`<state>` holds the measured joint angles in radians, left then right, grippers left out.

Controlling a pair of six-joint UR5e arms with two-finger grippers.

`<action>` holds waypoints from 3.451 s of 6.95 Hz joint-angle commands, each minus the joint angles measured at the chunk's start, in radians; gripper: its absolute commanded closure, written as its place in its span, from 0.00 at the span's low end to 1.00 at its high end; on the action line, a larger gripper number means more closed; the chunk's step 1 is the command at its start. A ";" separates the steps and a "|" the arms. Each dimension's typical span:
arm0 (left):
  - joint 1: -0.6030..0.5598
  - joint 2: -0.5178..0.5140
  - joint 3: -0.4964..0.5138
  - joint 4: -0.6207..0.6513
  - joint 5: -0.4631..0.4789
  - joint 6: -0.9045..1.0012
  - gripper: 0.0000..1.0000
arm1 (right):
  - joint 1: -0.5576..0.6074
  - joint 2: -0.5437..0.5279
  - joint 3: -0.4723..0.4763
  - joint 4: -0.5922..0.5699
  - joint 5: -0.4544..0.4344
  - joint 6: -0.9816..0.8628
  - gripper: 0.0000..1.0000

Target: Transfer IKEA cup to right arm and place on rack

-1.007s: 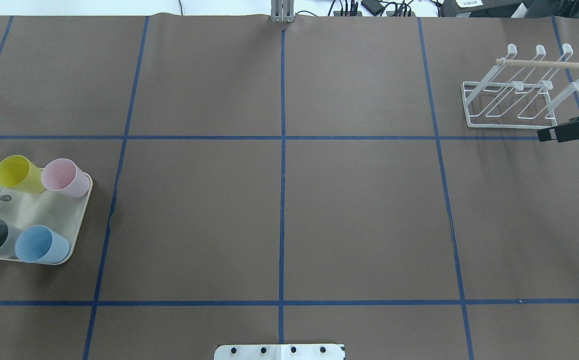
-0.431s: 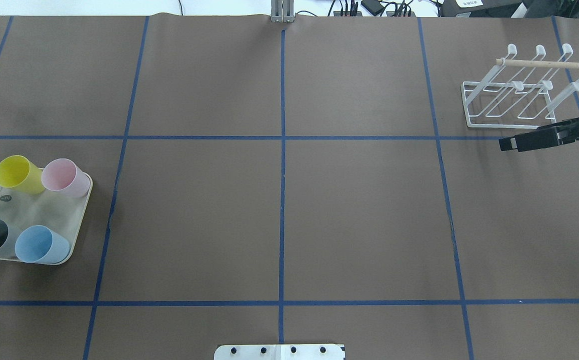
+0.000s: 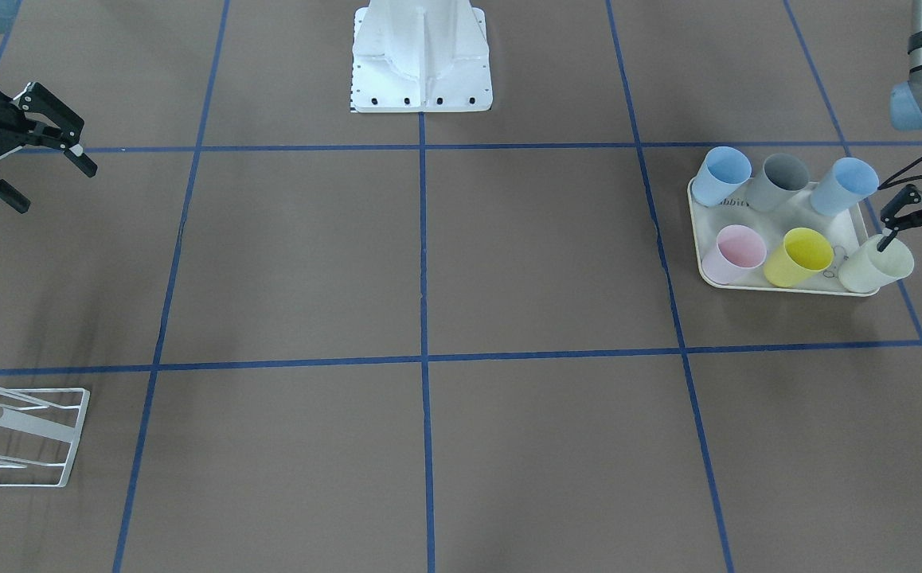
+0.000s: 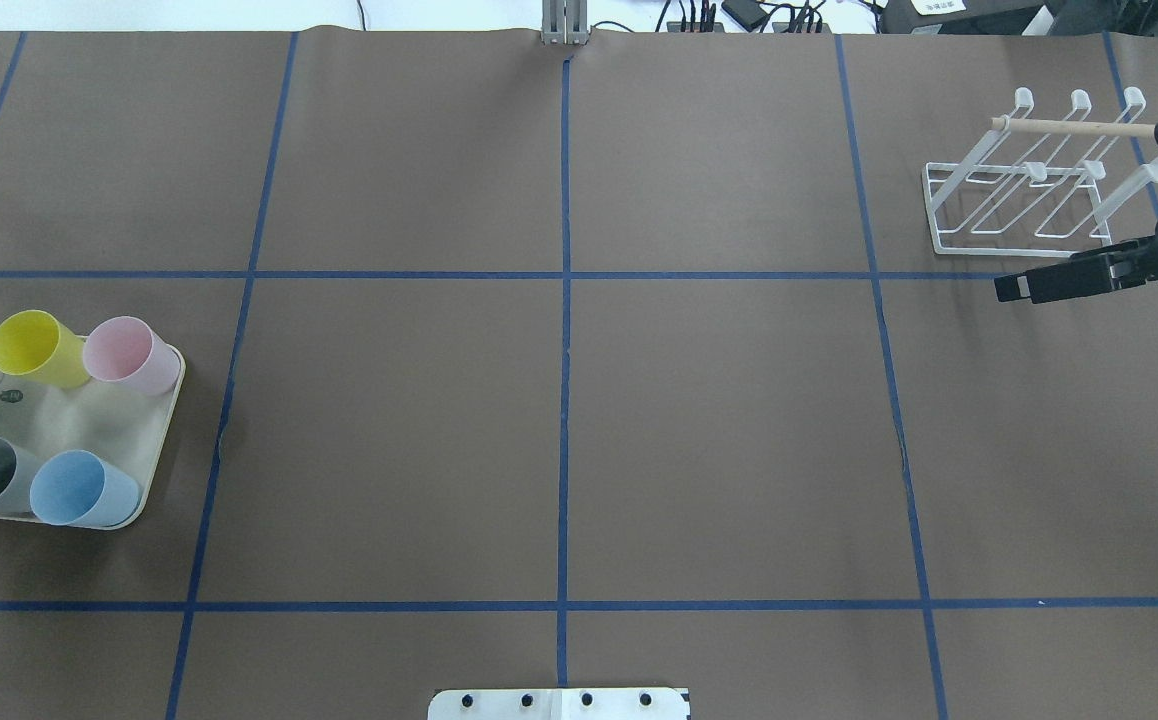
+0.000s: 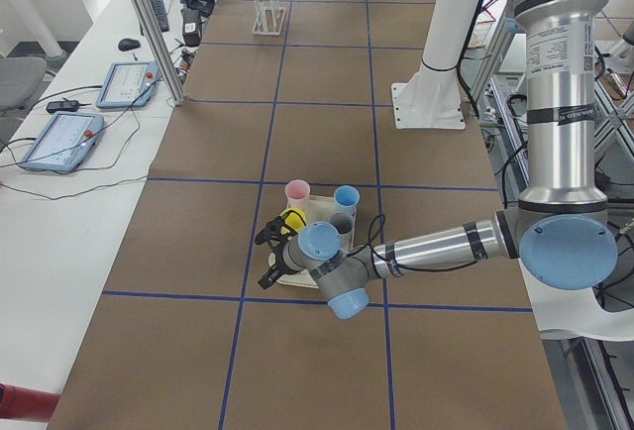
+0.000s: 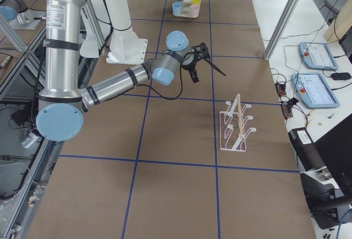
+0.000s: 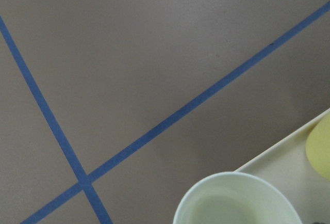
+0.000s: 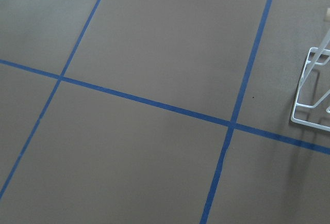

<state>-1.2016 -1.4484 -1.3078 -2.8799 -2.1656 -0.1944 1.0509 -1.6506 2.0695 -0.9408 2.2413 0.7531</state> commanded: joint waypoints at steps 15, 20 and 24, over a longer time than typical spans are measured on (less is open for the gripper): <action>-0.210 -0.136 -0.428 0.194 -0.309 -0.740 1.00 | -0.155 0.183 -0.118 0.322 -0.238 -0.044 0.01; 0.323 -0.381 -0.596 0.197 0.046 -1.495 1.00 | -0.440 0.403 -0.226 0.396 -0.518 -0.330 0.01; 0.548 -0.493 -0.567 0.200 0.255 -1.591 1.00 | -0.592 0.471 -0.235 0.407 -0.659 -0.445 0.01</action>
<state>-0.7136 -1.9125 -1.8832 -2.6803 -1.9824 -1.7685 0.4965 -1.2022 1.8376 -0.5341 1.6262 0.3270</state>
